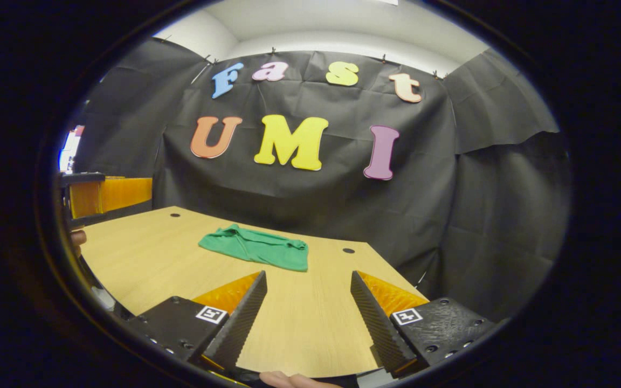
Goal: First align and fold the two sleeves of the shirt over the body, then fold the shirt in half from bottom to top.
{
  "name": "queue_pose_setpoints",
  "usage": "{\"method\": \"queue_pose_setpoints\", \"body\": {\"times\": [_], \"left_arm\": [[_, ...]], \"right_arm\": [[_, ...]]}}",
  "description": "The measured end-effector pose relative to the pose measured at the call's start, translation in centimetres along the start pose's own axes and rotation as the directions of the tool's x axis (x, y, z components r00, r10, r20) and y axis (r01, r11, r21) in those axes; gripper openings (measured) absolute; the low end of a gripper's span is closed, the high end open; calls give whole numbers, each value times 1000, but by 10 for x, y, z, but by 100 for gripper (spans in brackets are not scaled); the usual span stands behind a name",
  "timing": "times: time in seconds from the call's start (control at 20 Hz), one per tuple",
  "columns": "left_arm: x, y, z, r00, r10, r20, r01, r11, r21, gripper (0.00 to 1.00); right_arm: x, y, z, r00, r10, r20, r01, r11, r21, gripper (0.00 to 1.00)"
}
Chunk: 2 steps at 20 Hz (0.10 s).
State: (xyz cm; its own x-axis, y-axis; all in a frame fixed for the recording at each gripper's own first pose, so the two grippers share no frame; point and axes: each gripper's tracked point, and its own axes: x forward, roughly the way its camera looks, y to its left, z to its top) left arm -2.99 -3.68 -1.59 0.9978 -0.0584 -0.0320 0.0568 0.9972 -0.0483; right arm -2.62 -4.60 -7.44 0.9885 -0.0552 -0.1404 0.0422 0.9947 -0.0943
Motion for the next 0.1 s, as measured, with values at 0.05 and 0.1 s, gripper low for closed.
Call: {"method": "queue_pose_setpoints", "body": {"times": [0.05,0.1], "left_arm": [[1,-1,-1,1000,-2,-4,1,1000,-5,100],[1,-2,-1,1000,0,-6,0,1000,-8,100]], "right_arm": [[1,1,-1,1000,2,-3,-2,1000,-2,97],[1,1,-1,1000,4,-4,-4,1000,-1,95]]}}
